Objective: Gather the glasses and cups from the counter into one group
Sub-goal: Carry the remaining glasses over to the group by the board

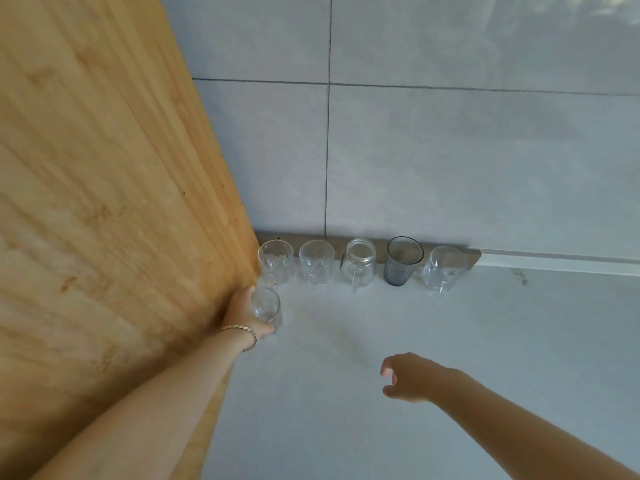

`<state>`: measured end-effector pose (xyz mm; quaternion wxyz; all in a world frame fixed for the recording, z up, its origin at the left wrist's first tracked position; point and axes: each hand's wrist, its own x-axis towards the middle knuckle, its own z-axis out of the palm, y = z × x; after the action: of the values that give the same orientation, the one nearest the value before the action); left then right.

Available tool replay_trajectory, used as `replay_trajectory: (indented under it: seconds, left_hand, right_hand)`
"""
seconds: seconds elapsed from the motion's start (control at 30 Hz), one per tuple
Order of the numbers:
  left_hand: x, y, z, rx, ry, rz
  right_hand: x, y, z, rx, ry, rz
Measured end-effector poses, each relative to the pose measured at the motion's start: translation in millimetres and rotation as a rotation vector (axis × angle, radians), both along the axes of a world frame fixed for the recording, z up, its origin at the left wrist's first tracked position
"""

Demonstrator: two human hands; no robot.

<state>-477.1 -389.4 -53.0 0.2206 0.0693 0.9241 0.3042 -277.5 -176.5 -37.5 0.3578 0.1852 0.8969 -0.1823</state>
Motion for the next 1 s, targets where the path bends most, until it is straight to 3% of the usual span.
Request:
replay_trajectory:
  seconds: [0.2,0.33,0.4,0.5,0.63,1.0]
  left_hand:
    - [0,0,6,-0.136,0.046,-0.161]
    - [20,8,18,-0.5,0.386,-0.397]
    - [36,26,28,-0.557,0.493,-0.513]
    - [70,72,42,-0.539,0.413,-0.754]
    - [140,157,56,-0.43,0.227,-0.89]
    - [426,408,57,-0.317,0.202,-1.266]
  right_hand:
    - [3,0,-1,0.014,-0.021,-0.022]
    - [19,7,4,0.033,-0.028,-0.046]
    - [33,17,7,0.049,-0.014,-0.067]
    - [66,40,16,0.063,0.011,-0.141]
    - [141,83,30,0.085,0.028,-0.288]
    - [479,224,58,0.163,-0.034,-0.698]
